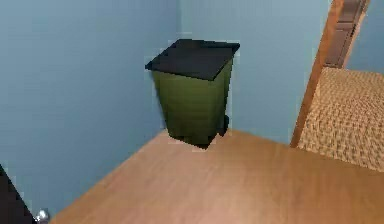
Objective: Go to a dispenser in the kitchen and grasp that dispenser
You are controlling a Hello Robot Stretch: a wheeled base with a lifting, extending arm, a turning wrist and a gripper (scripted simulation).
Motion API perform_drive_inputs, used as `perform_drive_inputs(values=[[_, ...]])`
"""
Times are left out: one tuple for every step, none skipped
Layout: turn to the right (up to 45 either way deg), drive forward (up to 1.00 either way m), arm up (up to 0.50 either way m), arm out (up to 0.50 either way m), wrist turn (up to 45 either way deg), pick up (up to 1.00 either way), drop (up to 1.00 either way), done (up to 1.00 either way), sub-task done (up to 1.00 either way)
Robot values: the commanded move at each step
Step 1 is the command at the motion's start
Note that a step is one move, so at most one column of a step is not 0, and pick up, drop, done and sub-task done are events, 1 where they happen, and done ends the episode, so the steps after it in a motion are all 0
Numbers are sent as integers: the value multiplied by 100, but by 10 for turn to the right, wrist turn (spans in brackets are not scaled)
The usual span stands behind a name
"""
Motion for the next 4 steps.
perform_drive_inputs(values=[[450,0,0,0,0,0,0,0,0],[450,0,0,0,0,0,0,0,0],[90,0,0,0,0,0,0,0,0],[0,100,0,0,0,0,0,0,0]])
